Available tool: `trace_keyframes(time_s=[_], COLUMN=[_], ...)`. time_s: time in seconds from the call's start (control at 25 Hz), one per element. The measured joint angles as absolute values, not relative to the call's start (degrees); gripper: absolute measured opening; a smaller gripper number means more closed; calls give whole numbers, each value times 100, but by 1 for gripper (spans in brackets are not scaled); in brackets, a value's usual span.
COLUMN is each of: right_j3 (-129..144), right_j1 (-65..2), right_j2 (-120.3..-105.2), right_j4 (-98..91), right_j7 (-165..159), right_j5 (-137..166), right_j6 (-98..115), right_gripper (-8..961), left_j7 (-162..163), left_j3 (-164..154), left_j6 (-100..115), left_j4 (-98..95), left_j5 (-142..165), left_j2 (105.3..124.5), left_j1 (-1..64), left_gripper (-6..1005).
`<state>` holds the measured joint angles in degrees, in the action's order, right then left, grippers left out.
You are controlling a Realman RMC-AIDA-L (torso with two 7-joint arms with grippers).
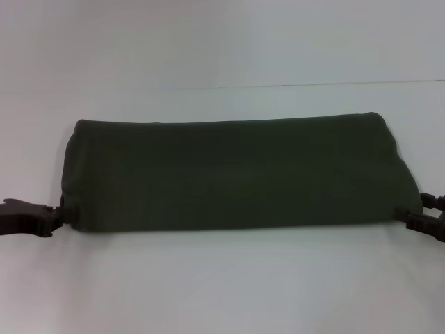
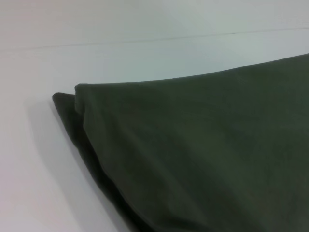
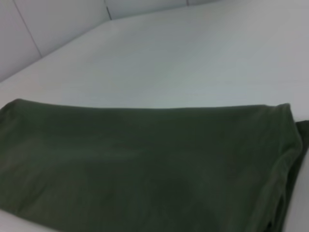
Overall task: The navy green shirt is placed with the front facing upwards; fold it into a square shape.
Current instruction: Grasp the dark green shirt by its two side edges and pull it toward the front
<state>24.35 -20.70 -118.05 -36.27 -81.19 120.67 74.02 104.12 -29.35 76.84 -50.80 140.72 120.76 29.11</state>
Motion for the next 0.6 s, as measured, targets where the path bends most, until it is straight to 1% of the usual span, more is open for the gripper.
trace_keyframes(time_s=[0.32,0.56,0.6], right_j3=[2444,2453,2453], right_j1=[-2225,-2283,-2285], right_j2=[-11824,-11872,-11872], right_j4=[-3517,-3544,-3545], right_j7=[-8212,-8203,-8205], right_j5=[12304,12481,12482], right_j6=[7254,7138,7137], right_gripper=[630,593,536], left_j7=[10345,10338,10337], left_j3=[-2935,-2935,-2936], left_j6=[7664,7680,7693], left_j4=[-5080,-5080,-5080], left_j5=[14047,14044,14044], left_j2=[12080,12084,12085], left_j1=[2920,2937,2937], left_gripper=[11,12,12])
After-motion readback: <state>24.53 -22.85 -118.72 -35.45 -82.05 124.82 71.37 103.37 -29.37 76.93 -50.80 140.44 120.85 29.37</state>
